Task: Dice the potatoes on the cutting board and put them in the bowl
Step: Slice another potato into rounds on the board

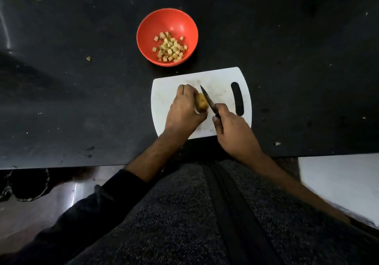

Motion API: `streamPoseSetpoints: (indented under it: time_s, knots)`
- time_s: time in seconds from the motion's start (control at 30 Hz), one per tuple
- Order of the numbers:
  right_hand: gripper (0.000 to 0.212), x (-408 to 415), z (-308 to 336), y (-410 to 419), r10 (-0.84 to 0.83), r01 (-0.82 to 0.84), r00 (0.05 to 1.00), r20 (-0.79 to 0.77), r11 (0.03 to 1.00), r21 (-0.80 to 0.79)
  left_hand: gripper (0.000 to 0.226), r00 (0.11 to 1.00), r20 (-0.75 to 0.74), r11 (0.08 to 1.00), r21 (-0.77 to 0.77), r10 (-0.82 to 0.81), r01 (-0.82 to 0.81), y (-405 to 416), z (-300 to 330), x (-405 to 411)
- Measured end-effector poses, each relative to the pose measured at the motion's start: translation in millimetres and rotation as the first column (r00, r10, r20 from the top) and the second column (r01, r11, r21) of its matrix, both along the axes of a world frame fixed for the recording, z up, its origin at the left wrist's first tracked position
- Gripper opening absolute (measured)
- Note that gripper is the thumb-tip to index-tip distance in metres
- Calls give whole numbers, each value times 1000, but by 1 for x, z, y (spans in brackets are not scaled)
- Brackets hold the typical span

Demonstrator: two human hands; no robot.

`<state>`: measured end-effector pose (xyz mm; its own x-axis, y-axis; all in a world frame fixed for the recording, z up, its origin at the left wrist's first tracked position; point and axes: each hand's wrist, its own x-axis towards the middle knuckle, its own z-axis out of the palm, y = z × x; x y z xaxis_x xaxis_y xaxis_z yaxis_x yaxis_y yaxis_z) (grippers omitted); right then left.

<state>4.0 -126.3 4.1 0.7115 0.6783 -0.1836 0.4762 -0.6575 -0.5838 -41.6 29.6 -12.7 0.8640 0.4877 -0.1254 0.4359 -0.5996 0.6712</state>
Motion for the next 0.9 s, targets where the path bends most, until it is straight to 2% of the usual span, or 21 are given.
streamPoseSetpoints:
  time_s: [0.13, 0.3, 0.4, 0.6, 0.77, 0.9]
  knots:
    - [32, -1, -4, 2, 31, -28, 998, 57, 998, -50, 52, 999, -25, 999, 22, -43, 44, 1, 1, 0]
    - [37, 1, -5, 3, 36, -35, 999, 18, 997, -74, 55, 998, -44, 998, 13, -53, 53, 0, -2, -5]
    - [32, -2, -2, 4, 22, -22, 1000, 2, 998, -56, 52, 999, -43, 1000, -6, -23, 23, 1, -2, -6]
    - [21, -9, 0, 8, 78, -75, 997, 25, 993, -96, 43, 997, -40, 998, -10, -69, 68, 4, 0, -10]
    - [21, -11, 0, 10, 77, -76, 997, 9, 989, -123, 26, 994, -30, 994, -40, -103, 102, 7, 3, -10]
    - [21, -11, 5, 9, 49, -45, 999, 18, 988, -147, 30, 998, -7, 997, -40, -61, 61, 0, 1, -12]
